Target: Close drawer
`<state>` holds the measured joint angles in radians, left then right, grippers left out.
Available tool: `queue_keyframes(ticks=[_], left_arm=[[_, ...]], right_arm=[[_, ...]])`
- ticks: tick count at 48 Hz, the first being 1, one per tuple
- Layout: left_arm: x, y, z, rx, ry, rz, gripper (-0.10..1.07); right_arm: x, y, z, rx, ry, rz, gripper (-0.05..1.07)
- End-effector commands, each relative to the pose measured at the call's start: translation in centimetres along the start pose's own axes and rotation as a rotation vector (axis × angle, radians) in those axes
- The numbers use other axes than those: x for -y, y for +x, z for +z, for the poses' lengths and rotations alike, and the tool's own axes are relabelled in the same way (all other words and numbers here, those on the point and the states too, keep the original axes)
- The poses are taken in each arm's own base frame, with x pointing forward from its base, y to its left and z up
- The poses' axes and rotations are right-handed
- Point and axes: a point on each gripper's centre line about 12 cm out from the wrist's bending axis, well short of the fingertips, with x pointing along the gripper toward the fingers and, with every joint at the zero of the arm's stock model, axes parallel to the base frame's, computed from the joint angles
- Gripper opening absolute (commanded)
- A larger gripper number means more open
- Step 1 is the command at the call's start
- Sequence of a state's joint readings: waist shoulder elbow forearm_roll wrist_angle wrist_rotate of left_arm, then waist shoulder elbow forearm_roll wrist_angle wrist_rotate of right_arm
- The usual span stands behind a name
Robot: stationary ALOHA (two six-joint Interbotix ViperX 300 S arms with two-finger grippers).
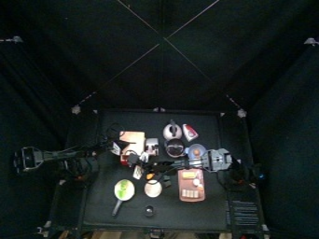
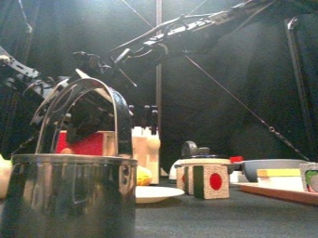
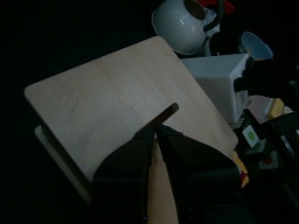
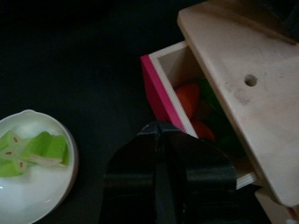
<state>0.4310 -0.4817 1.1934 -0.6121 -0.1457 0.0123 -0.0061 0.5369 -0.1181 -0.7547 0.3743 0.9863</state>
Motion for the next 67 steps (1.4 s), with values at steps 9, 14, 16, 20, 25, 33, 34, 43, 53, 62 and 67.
queue_keyframes(ticks=[9,14,16,20,25,33,34,43,53,62,67], left_arm=[[-0.1,0.0,-0.2,-0.015,0.001,0.003,0.58],[-0.1,0.0,-0.2,-0.017,0.001,0.003,0.58],[-0.1,0.0,-0.2,-0.017,0.001,0.003,0.58],[-0.1,0.0,-0.2,-0.017,0.001,0.003,0.58],[-0.1,0.0,-0.2,-0.017,0.0,0.004,0.58],[-0.1,0.0,-0.2,-0.017,0.0,0.004,0.58],[-0.1,0.0,-0.2,-0.017,0.0,0.004,0.58],[-0.1,0.0,-0.2,-0.017,0.001,0.003,0.58],[-0.1,0.0,-0.2,-0.017,0.003,0.003,0.58],[-0.1,0.0,-0.3,-0.018,0.005,0.002,0.58],[0.0,0.0,-0.2,-0.017,0.006,0.0,0.58]], right_arm=[[1.7,-1.2,3.0,0.052,0.024,-0.037,0.47],[2.2,-1.1,3.3,0.054,0.019,-0.056,0.47],[2.3,-1.2,3.4,0.056,0.017,-0.061,0.47],[2.6,-1.1,3.6,0.057,0.02,-0.071,0.47],[2.8,-1.1,3.8,0.056,0.025,-0.08,0.47],[3.0,-1.1,3.9,0.058,0.029,-0.082,0.47],[3.0,-1.1,3.9,0.059,0.029,-0.082,0.47],[2.9,-1.2,4.2,0.067,0.025,-0.081,0.47],[2.9,-1.2,4.2,0.067,0.024,-0.08,0.47],[2.3,-1.5,4.6,0.074,0.042,-0.067,0.47],[1.4,-2.1,5.3,0.097,0.037,-0.045,0.47]])
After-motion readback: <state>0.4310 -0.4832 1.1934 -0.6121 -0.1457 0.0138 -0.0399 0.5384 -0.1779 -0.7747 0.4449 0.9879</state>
